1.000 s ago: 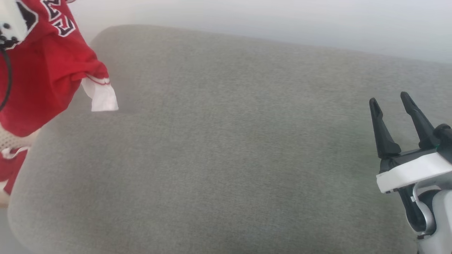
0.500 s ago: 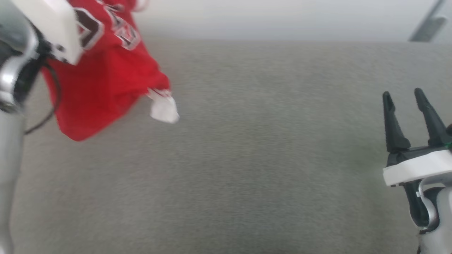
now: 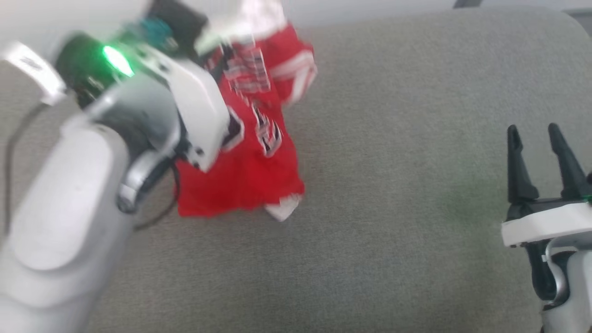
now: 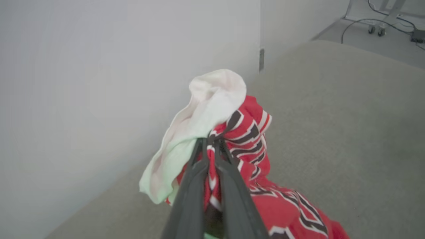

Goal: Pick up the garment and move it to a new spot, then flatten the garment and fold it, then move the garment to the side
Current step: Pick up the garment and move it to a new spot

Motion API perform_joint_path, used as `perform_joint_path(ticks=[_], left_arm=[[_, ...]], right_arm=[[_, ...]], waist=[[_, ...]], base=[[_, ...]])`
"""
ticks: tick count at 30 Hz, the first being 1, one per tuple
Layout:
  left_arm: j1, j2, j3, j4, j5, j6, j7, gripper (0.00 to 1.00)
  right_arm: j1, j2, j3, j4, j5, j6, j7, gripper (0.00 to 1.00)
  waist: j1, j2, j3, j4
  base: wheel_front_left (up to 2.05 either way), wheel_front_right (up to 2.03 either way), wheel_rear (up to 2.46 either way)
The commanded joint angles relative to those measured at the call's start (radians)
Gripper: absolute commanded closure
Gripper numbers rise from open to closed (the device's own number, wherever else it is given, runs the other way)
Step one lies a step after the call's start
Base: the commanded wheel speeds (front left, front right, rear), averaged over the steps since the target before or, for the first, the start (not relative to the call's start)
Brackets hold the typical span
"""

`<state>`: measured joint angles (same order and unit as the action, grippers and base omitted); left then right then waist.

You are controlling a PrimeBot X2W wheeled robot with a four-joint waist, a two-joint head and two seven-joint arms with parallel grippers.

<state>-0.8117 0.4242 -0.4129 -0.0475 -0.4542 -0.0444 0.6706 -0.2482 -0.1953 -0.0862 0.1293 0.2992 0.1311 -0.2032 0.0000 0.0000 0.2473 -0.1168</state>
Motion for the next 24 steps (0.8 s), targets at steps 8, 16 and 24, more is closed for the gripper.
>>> perform_joint_path(ticks=[8, 16, 24], left_arm=[[0.101, -0.028, -0.054, 0.229, -0.015, -0.006, -0.014, 1.00], [0.115, -0.072, -0.088, 0.477, -0.031, -0.026, -0.052, 1.00], [0.090, -0.102, -0.112, 0.644, -0.034, -0.042, -0.082, 1.00]], right_arm=[[-0.028, 0.012, 0.046, 0.046, 0.019, -0.001, -0.029, 0.00], [-0.063, 0.001, 0.086, 0.088, 0.035, -0.001, -0.046, 0.00], [-0.085, -0.012, 0.101, 0.104, 0.039, -0.001, -0.053, 0.00]], waist=[[0.0000, 0.0000, 0.058, -0.036], [0.0000, 0.0000, 0.085, -0.038], [0.0000, 0.0000, 0.088, -0.026]], base=[[0.00, 0.00, 0.00], [0.00, 0.00, 0.00], [0.00, 0.00, 0.00]])
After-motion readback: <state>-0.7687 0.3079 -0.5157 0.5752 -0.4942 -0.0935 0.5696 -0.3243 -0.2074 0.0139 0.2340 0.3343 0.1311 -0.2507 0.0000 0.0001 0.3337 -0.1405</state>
